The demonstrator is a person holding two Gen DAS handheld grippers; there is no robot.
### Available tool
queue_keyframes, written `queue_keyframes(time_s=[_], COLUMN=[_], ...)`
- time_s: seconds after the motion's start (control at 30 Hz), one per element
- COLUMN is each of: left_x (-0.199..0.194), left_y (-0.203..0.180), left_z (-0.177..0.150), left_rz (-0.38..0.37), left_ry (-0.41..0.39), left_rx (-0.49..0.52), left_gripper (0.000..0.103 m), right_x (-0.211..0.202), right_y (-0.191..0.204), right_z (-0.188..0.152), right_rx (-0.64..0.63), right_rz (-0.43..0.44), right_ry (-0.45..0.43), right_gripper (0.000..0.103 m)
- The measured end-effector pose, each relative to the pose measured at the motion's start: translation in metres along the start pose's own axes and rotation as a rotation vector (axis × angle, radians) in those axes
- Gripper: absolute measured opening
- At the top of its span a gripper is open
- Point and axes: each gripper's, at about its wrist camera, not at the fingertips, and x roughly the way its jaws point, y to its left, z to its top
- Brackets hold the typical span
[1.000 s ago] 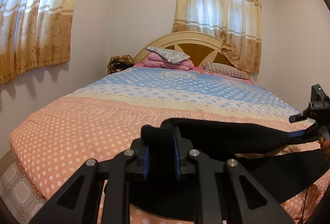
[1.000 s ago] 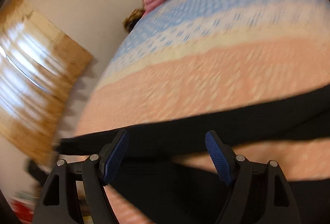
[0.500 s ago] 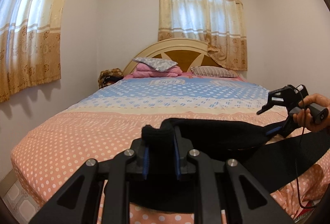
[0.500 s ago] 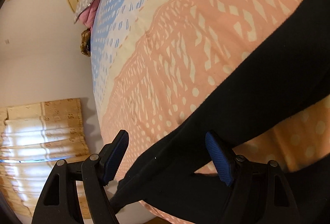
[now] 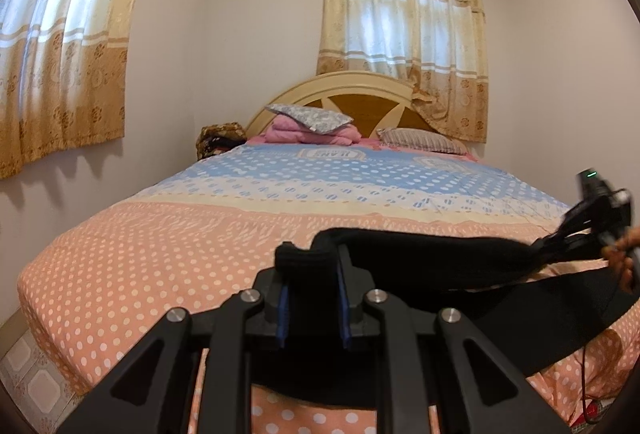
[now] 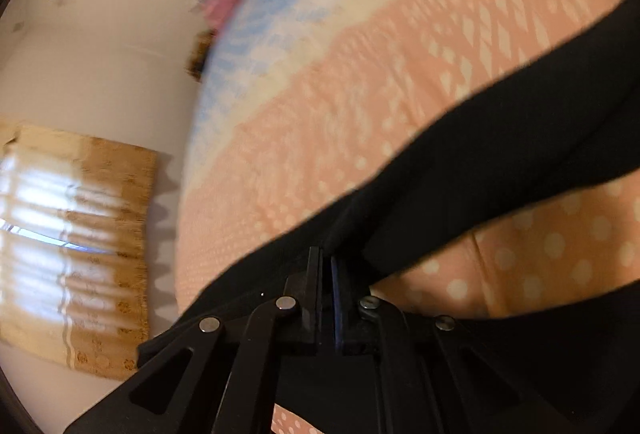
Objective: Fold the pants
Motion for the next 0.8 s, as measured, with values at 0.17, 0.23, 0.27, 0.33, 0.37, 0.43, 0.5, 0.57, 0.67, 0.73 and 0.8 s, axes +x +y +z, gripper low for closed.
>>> queue_keyframes(time_s=[0.17, 0.23, 0.27, 0.33, 0.37, 0.43, 0.5, 0.57, 0.67, 0.73, 0.8], left_x=[0.01, 0.009, 0.009, 0.012, 0.014, 0.021, 0.027, 0.031, 0.03, 0.027, 0.02], left_y=[0.002, 0.004, 0.004, 0.009, 0.013, 0.019, 0.026, 0.033, 0.044, 0.051, 0.053], left_z=[0.007, 0.006, 0.004, -0.005, -0.011, -0.02, -0.031, -0.037, -0.041, -0.043, -0.043], left_rz=[0.007, -0.005, -0.006, 0.007, 0.007, 0.031, 0.071, 0.117, 0.181, 0.186, 0.179], left_ry=[-0.018, -0.026, -0.027, -0.007, 0.016, 0.073, 0.144, 0.199, 0.272, 0.34, 0.348], left_rx=[-0.026, -0.031, -0.028, -0.018, -0.016, -0.005, 0.0, -0.013, -0.03, -0.034, -0.043], left_gripper=[0.026, 0.03, 0.033, 0.046, 0.048, 0.056, 0.073, 0.094, 0.103, 0.103, 0.103], right_x=[-0.06, -0.077, -0.087, -0.097, -0.097, -0.087, -0.067, -0.055, -0.049, -0.054, -0.058], right_y=[0.03, 0.034, 0.034, 0.029, 0.026, 0.012, -0.006, -0.019, -0.024, -0.015, -0.005], right_z=[-0.033, -0.051, -0.066, -0.101, -0.115, -0.137, -0.159, -0.168, -0.169, -0.167, -0.166], right_rx=[-0.203, -0.244, -0.265, -0.318, -0.337, -0.348, -0.365, -0.383, -0.39, -0.446, -0.502], right_rz=[0.052, 0.058, 0.055, 0.026, 0.006, -0.023, -0.089, -0.126, -0.126, -0.141, -0.126], right_ry=[-0.191, -0.229, -0.243, -0.252, -0.243, -0.194, -0.113, -0.064, -0.024, -0.001, 0.022], right_gripper=[0.003, 0.003, 0.003, 0.003, 0.003, 0.003, 0.003, 0.003, 0.004, 0.004, 0.004])
